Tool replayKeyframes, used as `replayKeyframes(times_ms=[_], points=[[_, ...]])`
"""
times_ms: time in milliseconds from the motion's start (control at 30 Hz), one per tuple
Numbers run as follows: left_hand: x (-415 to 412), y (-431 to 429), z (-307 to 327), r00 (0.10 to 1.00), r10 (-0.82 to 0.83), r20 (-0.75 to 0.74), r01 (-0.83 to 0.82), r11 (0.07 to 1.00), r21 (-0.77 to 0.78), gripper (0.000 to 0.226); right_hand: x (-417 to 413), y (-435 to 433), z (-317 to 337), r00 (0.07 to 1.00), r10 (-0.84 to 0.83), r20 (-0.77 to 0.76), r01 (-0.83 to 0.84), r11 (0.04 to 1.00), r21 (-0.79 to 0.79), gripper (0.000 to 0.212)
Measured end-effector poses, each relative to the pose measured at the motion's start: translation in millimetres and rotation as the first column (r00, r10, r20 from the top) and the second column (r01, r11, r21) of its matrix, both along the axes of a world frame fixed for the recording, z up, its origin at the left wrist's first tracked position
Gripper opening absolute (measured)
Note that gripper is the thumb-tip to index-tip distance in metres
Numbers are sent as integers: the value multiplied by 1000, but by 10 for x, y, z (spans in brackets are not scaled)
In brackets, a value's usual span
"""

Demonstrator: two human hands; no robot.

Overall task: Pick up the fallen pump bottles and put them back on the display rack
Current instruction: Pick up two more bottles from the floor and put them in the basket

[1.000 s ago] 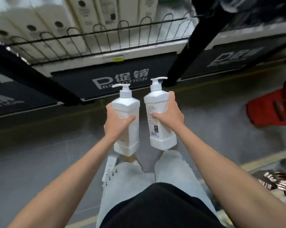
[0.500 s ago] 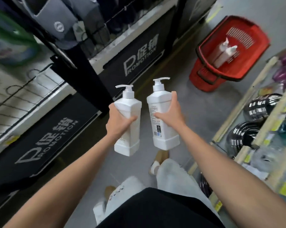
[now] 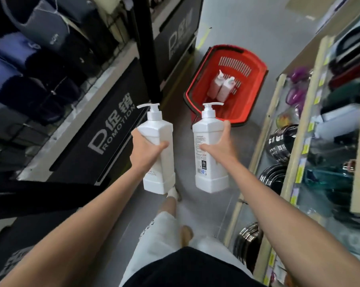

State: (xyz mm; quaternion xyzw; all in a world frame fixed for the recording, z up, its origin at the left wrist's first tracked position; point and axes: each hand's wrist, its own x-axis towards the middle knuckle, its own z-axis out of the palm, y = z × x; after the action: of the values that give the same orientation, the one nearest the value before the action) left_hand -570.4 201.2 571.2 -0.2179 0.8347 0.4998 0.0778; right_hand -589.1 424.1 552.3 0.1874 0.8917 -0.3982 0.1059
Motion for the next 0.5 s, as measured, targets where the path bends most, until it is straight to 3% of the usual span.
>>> replayKeyframes(times_ms=[300,500], points=[[-1988,906,-240,960,-278,27,279,960,-14,83,-1537,629,-29,983,-183,5,183,983,15,89],[-3037,1478,-260,879,-476,-25,475,880,-27,83,-2370,1057,-55,963,-260,73,261,965,-15,109]])
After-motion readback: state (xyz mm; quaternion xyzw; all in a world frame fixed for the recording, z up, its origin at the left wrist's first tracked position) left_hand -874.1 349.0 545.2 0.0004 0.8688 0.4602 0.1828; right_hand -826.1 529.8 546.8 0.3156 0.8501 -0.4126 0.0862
